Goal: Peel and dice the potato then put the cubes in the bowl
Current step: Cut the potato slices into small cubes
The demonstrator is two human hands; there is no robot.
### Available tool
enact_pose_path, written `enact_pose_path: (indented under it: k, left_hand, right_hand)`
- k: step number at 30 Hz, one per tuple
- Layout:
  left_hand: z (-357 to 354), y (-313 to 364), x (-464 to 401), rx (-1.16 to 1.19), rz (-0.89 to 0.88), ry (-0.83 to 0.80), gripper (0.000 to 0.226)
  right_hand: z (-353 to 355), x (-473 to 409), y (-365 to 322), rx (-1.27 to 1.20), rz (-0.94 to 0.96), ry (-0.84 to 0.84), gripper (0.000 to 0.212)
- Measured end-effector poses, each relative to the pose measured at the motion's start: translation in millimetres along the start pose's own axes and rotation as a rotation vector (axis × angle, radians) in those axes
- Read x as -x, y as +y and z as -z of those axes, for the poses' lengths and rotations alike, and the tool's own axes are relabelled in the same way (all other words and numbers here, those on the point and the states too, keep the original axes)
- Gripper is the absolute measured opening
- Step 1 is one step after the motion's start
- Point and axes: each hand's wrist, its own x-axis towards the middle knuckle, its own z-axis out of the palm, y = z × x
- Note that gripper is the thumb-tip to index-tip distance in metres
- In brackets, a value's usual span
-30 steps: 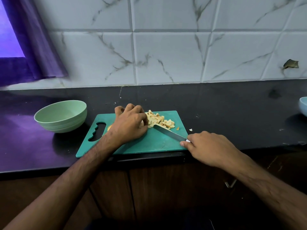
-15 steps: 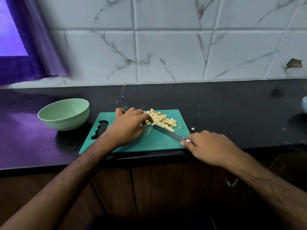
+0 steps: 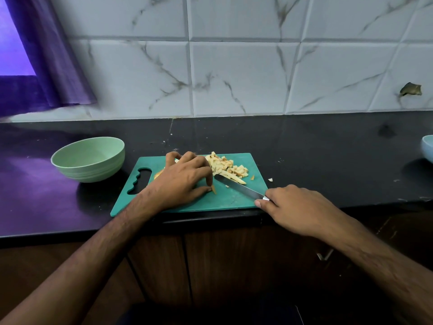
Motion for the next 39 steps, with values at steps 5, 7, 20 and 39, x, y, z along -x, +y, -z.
enact_pose_path:
  k: [5, 7, 20, 39]
  left_hand:
    - [-2.3, 0.0, 4.9, 0.069, -0.007, 0.058, 0.029]
    - [-2.5, 0.7, 5.6, 0.163, -0.034, 0.057, 0.019]
    - [-9.4, 4.4, 12.6, 0.236, 0.12, 0.142, 0.027]
    - [-8.7, 12.4, 17.1, 0.343, 0.207, 0.205, 0.031]
  right_hand:
    - [-0.2, 3.7, -1.9, -0.025, 0.005, 0.018, 0.043]
    - [-1.5, 5.0, -3.3, -0.035, 0.014, 0.018, 0.042]
    - [0.0, 10.8, -11.0, -0.014, 0.031, 0.042, 0.038]
    - [-7.5, 14.3, -28.2, 0.031, 0.01, 0.077, 0.036]
